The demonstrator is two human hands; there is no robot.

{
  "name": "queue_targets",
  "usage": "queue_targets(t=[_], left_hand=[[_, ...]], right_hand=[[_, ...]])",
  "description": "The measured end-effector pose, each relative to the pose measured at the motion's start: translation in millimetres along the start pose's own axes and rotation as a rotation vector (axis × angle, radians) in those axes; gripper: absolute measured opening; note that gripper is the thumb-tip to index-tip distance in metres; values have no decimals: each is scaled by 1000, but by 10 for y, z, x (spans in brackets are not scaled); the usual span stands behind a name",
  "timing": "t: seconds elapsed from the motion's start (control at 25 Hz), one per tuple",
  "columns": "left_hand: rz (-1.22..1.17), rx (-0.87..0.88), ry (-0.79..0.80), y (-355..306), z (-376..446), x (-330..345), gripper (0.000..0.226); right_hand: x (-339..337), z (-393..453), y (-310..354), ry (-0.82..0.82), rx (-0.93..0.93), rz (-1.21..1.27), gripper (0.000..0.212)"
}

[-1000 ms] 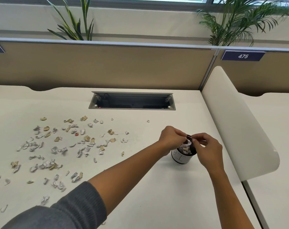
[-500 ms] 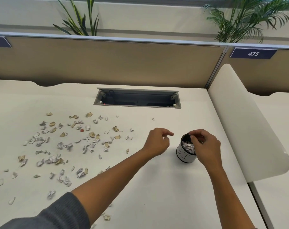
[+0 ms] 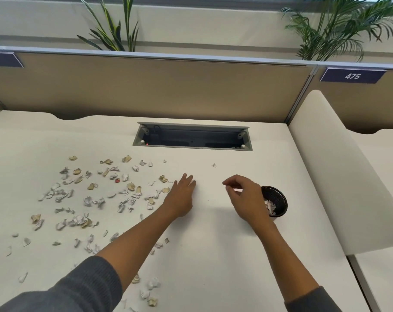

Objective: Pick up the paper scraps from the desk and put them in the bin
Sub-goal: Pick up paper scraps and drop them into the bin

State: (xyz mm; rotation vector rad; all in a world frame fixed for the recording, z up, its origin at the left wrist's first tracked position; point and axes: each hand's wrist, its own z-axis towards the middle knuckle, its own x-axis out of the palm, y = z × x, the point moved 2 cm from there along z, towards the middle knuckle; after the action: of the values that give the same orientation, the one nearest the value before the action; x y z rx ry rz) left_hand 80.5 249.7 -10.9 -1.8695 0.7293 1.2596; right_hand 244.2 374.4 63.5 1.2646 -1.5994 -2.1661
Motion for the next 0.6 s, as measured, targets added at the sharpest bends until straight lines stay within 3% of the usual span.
queue_targets(t=[0.24,0.48,0.6], left_hand=[[-72,29,28,111,-97,8,49],[-110,28,139,217,-421,60,78],[-83,63,116,222,-518,115,64]], right_hand=[[458,532,-127,140,71,-183,25],[860,1138,-229,223,138,-419,54],[974,1222,-335,283,143,-507,60]])
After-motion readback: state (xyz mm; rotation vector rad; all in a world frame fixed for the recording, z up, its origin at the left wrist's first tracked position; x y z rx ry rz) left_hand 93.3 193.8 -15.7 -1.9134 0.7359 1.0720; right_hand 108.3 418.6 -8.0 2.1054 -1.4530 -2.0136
